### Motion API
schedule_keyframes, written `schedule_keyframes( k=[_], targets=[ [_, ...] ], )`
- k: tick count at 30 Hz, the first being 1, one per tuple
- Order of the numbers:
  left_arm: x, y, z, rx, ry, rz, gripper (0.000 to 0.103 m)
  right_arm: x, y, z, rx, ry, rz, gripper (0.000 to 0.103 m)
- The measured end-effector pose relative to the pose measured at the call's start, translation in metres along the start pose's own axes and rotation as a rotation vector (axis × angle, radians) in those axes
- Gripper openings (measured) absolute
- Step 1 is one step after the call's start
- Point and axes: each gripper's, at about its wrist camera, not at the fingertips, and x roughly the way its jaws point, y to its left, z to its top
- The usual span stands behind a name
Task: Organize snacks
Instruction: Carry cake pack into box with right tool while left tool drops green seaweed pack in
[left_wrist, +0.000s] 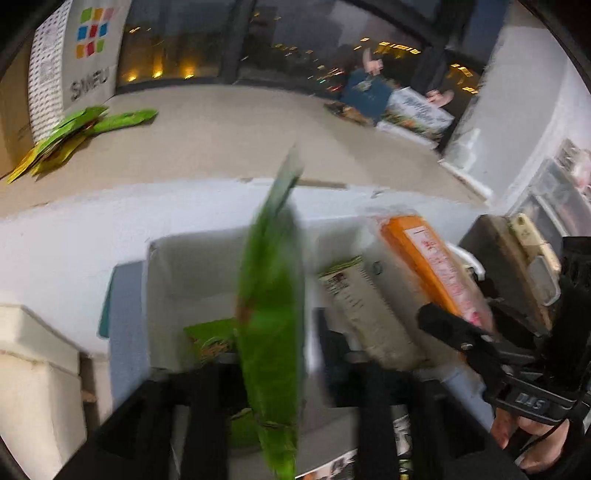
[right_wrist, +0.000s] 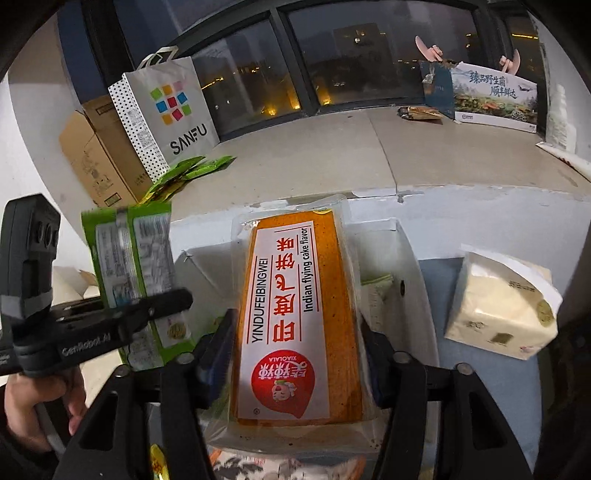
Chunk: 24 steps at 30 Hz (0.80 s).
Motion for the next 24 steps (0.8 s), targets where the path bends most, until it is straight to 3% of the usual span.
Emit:
schedule_keyframes(
  k=[1,2,5,9,17,24],
  targets=[
    [-0.001,0.002,-0.001,-0.002,-0.008,0.017,0.096,0.003,0.0,0.001,0.005,0.003,-0.001,0.099],
    [-0.005,0.006,-0.003,-0.015,-0.031,0.026,0.103,0.005,-0.002,0.002,0.018,0.005,-0.004,0.102],
    [-0.013,0.013,-0.008,-0.032,-0.035,0.023,0.103,0.004,-0.005,0.0,0.027,0.0,-0.051,0.103],
    [-0.024,0.014,-0.012,-0.005,-0.052,0.055,0.103,-0.008,-0.006,-0.003,0.012,-0.032,-0.049,0.103],
    [-0.075,0.007,-0.029,0.006,-0.145,-0.005,0.103,-0.058,0.002,-0.012,-0.031,-0.103,0.014,0.103],
    [-0.131,-0.007,-0.067,0.043,-0.237,-0.047,0.103,-0.112,0.013,-0.044,-0.117,-0.156,0.075,0.103]
  ],
)
